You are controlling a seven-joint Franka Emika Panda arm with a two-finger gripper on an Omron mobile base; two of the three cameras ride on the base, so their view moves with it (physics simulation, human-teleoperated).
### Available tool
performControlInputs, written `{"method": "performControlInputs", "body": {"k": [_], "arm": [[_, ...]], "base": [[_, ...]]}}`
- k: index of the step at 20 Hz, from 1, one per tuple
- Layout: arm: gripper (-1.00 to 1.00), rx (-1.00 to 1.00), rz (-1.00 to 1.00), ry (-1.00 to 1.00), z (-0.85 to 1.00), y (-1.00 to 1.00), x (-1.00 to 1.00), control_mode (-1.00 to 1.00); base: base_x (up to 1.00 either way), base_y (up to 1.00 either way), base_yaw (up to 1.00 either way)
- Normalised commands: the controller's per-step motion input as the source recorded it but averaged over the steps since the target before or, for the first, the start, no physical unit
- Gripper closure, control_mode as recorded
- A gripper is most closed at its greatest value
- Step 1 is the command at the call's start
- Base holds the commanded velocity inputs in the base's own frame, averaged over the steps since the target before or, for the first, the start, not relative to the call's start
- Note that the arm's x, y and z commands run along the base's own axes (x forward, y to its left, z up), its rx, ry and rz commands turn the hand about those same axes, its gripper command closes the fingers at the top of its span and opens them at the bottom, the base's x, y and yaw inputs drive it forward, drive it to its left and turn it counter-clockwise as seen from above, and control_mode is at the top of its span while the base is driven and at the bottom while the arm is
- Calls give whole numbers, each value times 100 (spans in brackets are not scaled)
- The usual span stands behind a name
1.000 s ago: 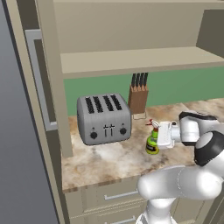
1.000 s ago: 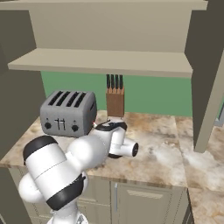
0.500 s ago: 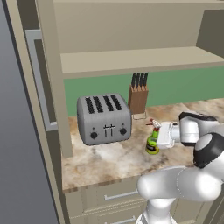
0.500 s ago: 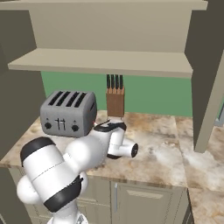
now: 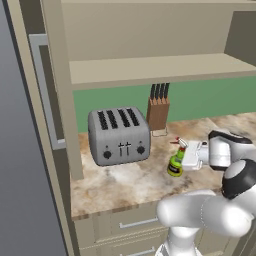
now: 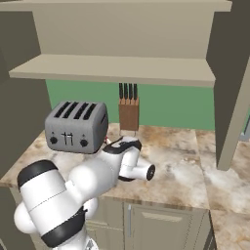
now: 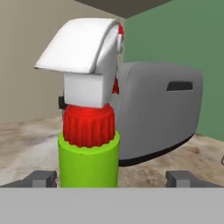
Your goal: Move the cutting board and knife to the sink. Then move spray from the cabinet to the counter.
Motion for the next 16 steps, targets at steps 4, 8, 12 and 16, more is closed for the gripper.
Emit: {"method": "performControlInputs", "body": {"k": [4, 8, 12, 16], "arm": [[-100, 0, -8, 0, -1, 0, -21, -100], [-100, 0, -10, 0, 0, 0, -14, -100], [-100, 0, -11, 0, 0, 1, -5, -100], [-100, 0, -15, 4, 0, 4, -1, -100]], "base": [[0, 0, 0], [0, 0, 0], [0, 0, 0], [0, 0, 0]]}}
